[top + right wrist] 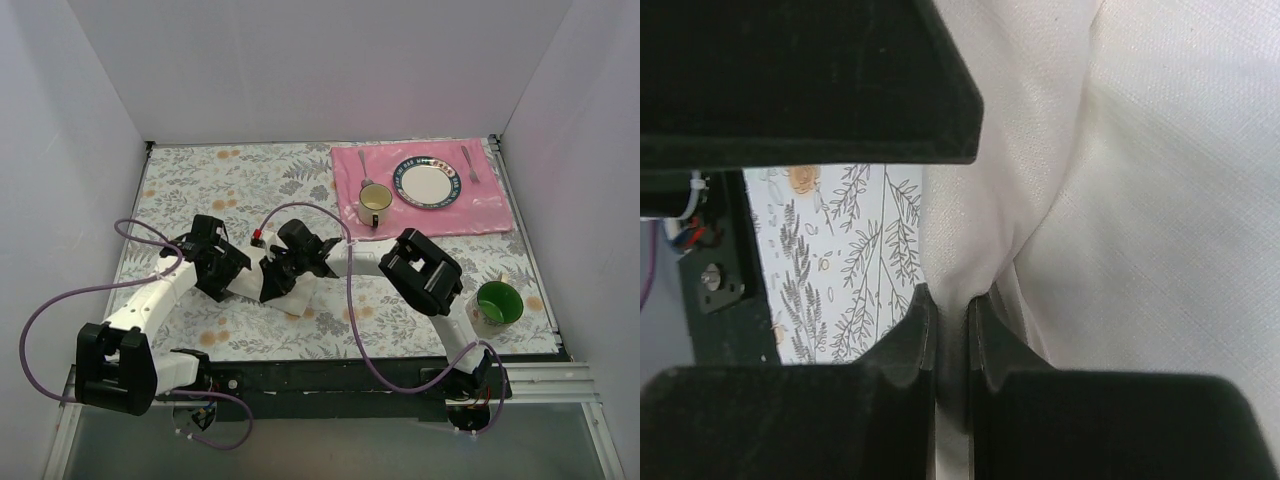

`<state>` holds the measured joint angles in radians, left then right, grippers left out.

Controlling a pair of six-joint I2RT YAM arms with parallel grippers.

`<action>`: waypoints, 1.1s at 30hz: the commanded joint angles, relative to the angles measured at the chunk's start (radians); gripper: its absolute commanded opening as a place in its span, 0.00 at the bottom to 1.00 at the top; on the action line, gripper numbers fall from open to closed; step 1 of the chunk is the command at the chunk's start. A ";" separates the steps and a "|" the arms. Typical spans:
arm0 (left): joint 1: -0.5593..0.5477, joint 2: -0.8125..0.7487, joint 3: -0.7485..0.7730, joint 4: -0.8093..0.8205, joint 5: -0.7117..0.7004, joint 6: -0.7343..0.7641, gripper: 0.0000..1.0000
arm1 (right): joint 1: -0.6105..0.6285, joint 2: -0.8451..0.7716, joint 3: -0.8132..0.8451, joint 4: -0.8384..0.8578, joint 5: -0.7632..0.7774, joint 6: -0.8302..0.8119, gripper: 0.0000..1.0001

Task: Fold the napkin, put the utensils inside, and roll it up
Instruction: Roll the napkin with the utensil

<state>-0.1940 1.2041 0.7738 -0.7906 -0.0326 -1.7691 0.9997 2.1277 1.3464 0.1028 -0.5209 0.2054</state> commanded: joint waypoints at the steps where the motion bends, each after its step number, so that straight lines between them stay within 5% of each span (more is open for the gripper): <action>1: -0.002 0.009 -0.022 0.016 0.031 0.003 0.73 | -0.032 0.113 -0.015 -0.117 -0.157 0.107 0.01; 17: -0.005 0.146 -0.062 0.125 -0.081 -0.023 0.73 | -0.053 0.130 -0.029 -0.064 -0.209 0.173 0.01; 22: -0.004 0.132 -0.122 0.093 -0.179 -0.027 0.65 | -0.053 0.118 -0.039 -0.061 -0.202 0.173 0.01; 30: -0.004 0.124 -0.139 0.128 -0.178 0.009 0.07 | -0.049 0.100 -0.018 -0.132 -0.156 0.120 0.01; 33: -0.004 0.143 -0.122 0.140 -0.147 0.023 0.00 | -0.039 0.094 0.011 -0.182 -0.116 0.083 0.01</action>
<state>-0.1993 1.3209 0.6582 -0.6285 -0.1234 -1.8217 0.9447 2.1956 1.3621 0.1459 -0.7456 0.3820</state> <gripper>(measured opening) 0.122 0.123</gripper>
